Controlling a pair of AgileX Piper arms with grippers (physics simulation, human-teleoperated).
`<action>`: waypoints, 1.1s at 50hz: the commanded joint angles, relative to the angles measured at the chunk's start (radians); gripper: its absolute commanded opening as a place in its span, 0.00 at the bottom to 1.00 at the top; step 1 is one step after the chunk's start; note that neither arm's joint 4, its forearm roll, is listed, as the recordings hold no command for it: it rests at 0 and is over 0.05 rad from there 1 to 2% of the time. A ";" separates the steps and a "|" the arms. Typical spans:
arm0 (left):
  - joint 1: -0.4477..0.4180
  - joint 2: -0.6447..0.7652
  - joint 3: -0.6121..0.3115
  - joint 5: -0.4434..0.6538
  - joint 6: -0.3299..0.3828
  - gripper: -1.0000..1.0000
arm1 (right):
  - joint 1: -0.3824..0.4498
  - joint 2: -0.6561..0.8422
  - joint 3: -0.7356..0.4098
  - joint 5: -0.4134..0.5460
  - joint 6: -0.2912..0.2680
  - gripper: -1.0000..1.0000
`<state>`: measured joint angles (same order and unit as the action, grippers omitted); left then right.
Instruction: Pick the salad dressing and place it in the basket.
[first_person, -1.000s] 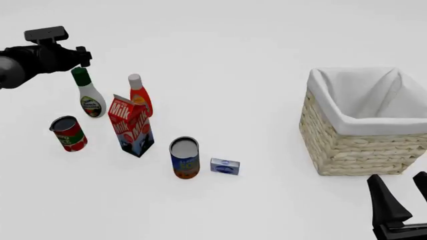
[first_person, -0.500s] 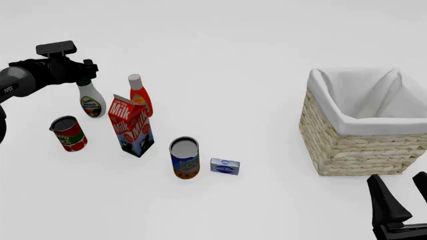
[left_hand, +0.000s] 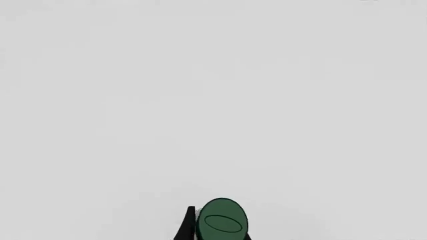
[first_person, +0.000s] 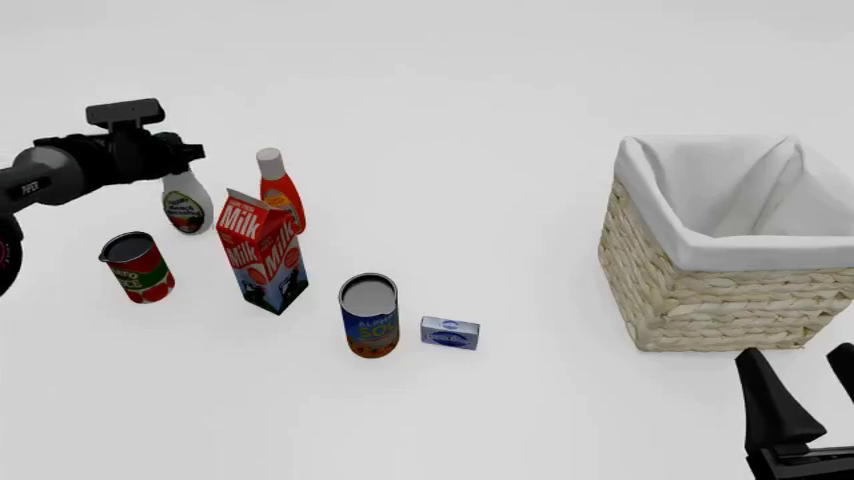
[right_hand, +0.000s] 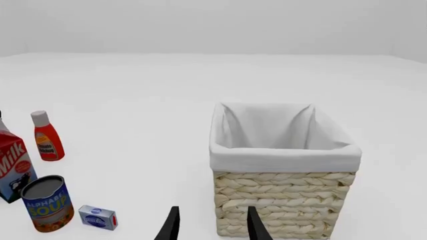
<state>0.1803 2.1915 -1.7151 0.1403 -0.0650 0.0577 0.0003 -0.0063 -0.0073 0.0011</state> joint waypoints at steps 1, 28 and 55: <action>-0.005 -0.031 0.052 -0.045 0.028 0.00 | -0.002 0.000 -0.004 0.001 0.000 1.00; -0.017 -0.222 -0.008 0.008 0.068 0.00 | 0.004 0.000 -0.024 0.011 -0.004 1.00; -0.413 -0.719 0.268 -0.015 0.129 0.00 | 0.023 0.000 -0.012 0.004 -0.001 1.00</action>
<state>-0.0807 1.6613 -1.5471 0.1503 0.0420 0.0753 0.0005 -0.0245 0.0001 -0.0026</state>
